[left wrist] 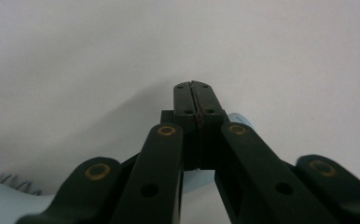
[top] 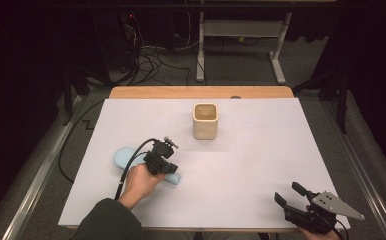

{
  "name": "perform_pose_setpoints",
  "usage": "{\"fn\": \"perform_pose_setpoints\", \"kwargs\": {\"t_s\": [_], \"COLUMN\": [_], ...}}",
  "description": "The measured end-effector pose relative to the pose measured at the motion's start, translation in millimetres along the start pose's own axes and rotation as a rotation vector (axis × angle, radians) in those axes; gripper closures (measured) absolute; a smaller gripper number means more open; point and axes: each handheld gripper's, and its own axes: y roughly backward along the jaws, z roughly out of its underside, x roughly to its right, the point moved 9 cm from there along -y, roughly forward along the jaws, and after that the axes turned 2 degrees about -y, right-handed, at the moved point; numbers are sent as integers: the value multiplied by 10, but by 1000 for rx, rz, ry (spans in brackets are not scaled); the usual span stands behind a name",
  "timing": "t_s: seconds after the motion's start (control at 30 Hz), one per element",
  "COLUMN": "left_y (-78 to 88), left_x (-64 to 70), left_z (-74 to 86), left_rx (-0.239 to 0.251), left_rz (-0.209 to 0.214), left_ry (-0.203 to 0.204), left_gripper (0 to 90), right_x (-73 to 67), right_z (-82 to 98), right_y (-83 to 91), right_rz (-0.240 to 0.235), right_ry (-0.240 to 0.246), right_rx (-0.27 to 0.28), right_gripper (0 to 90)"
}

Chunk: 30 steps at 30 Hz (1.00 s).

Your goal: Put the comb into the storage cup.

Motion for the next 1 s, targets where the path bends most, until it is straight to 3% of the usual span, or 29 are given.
{"fn": "perform_pose_setpoints", "kwargs": {"t_s": [1.0], "left_y": [13], "left_x": [53], "left_z": [151], "left_rx": [-25], "left_rz": [19], "left_ry": [-10], "left_gripper": [897], "right_x": [-12], "right_z": [-4], "right_y": [4], "right_rz": [-5], "right_ry": [3], "right_rx": [4], "right_gripper": [276]}}
